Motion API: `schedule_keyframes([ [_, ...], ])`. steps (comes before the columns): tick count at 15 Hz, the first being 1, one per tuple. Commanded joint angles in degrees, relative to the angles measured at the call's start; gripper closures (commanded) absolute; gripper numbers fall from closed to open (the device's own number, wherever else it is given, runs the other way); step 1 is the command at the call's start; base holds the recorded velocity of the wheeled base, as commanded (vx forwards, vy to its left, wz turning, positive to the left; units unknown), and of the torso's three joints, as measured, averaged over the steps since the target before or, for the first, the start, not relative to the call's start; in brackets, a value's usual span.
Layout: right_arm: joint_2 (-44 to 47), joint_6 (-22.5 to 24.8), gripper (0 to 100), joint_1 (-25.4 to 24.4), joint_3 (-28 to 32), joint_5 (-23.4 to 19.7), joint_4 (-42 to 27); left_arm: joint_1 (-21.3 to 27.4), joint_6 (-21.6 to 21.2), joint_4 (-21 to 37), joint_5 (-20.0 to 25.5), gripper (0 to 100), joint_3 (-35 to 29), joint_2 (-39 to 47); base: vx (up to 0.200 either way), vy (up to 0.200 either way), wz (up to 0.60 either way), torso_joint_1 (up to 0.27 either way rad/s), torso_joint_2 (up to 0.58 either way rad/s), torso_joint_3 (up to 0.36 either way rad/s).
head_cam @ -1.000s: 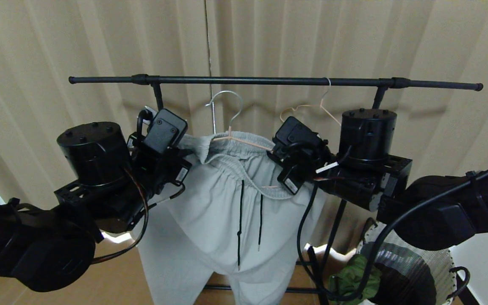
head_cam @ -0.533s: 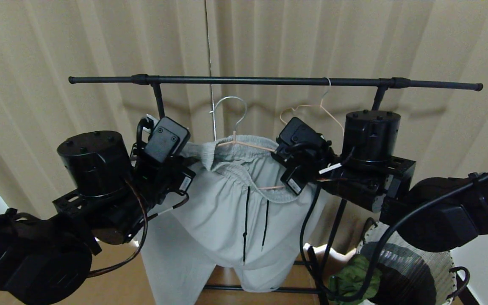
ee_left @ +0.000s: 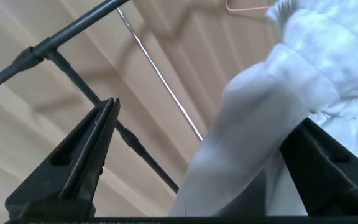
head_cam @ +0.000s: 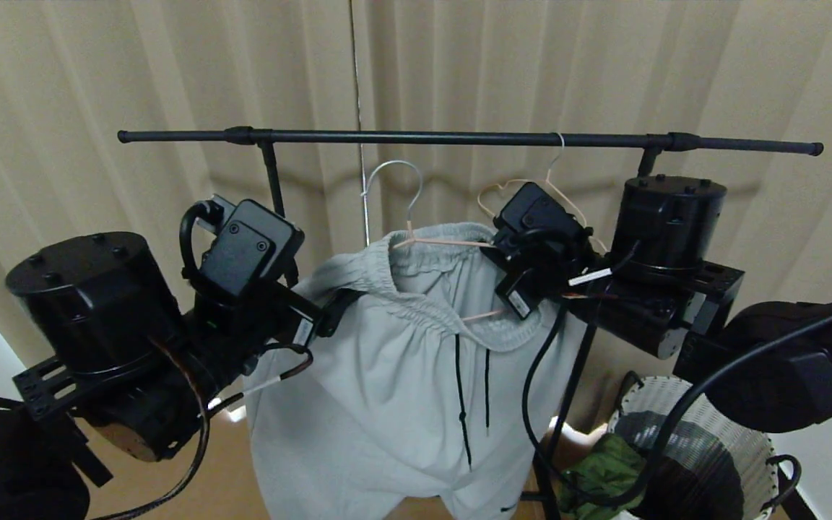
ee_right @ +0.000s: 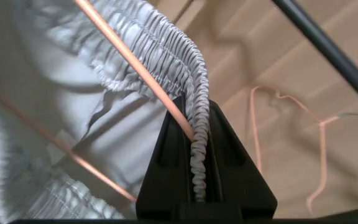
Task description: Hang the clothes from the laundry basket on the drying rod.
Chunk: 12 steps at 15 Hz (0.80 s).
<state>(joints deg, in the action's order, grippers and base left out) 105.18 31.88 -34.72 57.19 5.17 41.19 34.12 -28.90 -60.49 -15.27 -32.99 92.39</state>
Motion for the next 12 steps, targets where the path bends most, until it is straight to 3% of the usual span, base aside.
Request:
schedule_keyframes([
  [1, -1.7, 0.0, 100, 1.3, -0.1, 0.5, 0.0, 0.7, 0.0, 0.8, 0.2, 0, 1.6, -3.9, 0.0, 0.0, 0.0, 0.0, 0.0, 0.0],
  [9, -4.1, -0.5, 100, 3.4, -1.6, 0.8, 0.0, 2.6, 1.9, 10.4, 1.7, 0, 3.3, -13.5, 0.0, 0.0, 0.0, 0.0, 0.0, 0.0],
  [12, -6.1, -2.3, 100, 3.4, -1.7, 0.8, -0.1, -4.3, 3.8, 17.6, 13.1, 0, 3.8, -16.5, 0.0, 0.0, 0.0, 0.0, 0.0, 0.0],
])
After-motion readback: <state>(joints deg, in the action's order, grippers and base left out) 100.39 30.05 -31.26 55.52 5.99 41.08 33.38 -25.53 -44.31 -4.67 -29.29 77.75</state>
